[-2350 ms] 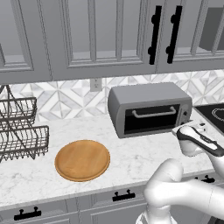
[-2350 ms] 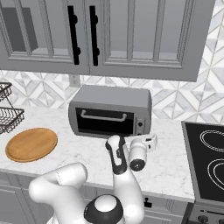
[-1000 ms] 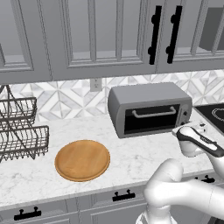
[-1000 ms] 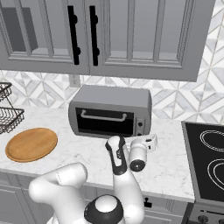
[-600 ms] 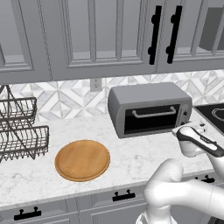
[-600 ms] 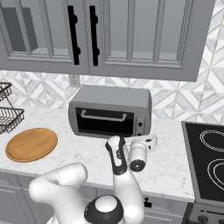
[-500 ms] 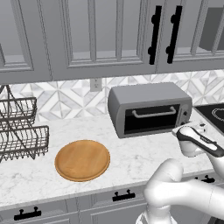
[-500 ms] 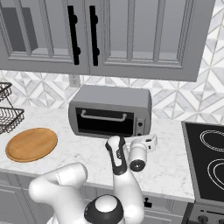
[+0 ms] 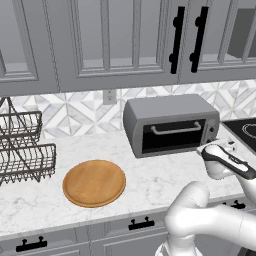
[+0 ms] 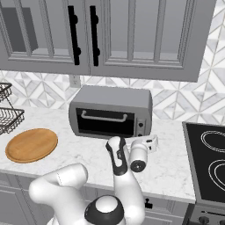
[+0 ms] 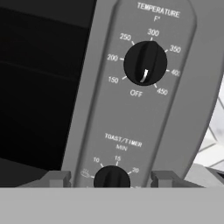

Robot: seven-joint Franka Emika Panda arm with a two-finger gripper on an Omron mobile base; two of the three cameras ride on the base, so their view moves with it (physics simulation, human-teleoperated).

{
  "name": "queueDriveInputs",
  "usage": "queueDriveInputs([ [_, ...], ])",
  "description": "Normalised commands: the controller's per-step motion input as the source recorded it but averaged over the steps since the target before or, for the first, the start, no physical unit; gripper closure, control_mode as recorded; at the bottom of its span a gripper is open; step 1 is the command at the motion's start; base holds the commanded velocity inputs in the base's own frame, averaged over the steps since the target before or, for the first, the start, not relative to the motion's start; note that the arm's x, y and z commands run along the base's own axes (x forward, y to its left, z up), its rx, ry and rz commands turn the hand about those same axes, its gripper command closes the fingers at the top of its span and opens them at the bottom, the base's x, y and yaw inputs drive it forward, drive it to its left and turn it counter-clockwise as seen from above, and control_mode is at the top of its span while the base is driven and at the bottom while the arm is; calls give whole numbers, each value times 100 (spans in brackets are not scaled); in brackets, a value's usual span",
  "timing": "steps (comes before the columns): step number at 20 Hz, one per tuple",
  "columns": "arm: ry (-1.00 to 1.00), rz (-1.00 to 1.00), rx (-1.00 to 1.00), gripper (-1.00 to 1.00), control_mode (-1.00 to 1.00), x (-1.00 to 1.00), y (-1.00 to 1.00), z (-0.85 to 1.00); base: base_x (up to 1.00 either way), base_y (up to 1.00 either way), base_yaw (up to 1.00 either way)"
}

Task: Pick up the kebab skewer and baguette bread, and place them inside the toaster oven. Close the toaster oven door and start by setting the timer.

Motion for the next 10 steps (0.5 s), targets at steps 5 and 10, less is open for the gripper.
queueDriveInputs([
  [5, 0, -5, 0, 100, -100, 0, 6, 0, 0, 0, 0],
  [10, 0, -11, -1, 100, -100, -5, 5, 0, 0, 0, 0],
])
